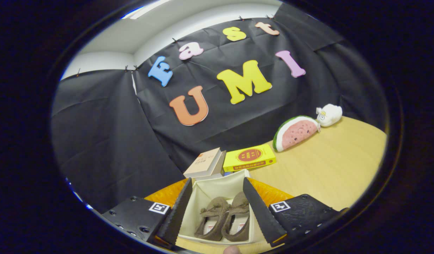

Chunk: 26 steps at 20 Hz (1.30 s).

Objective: Open the storage box then place both shoes into the box .Put the left shoe in first, then the right shoe, with the right side of both shoes facing outward in a uniform manner.

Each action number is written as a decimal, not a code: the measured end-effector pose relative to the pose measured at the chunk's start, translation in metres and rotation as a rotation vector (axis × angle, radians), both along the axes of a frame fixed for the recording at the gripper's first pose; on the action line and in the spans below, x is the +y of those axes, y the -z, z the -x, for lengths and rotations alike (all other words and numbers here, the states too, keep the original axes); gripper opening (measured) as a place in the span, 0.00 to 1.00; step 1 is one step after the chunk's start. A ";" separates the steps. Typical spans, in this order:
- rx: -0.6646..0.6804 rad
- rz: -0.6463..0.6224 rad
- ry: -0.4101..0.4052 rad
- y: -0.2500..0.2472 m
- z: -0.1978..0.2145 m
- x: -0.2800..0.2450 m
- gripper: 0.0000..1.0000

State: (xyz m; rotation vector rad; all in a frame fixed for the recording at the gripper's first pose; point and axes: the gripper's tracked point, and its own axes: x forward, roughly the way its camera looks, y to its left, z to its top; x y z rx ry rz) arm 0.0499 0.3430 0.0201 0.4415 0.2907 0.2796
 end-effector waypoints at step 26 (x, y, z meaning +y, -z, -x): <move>-0.145 0.313 0.026 0.048 0.030 -0.178 0.96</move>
